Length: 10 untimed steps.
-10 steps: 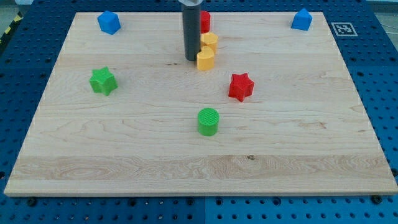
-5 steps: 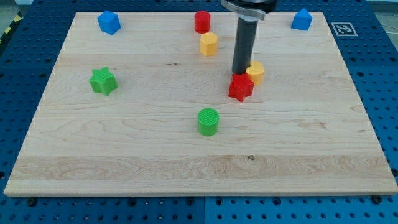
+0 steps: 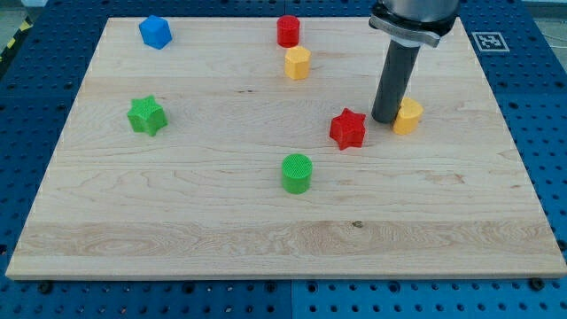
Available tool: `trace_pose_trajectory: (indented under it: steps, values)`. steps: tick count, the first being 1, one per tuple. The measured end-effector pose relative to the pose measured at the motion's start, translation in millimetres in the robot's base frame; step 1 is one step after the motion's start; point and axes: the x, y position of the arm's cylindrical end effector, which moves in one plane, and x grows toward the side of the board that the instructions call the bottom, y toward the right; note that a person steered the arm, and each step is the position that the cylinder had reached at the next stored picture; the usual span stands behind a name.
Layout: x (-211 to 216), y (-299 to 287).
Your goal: Slide the yellow heart to the center right
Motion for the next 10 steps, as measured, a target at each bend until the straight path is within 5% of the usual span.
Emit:
trace_pose_trajectory:
  steps: [6, 10]
  values:
    - [23.7, 9.7]
    - [14.1, 68.6]
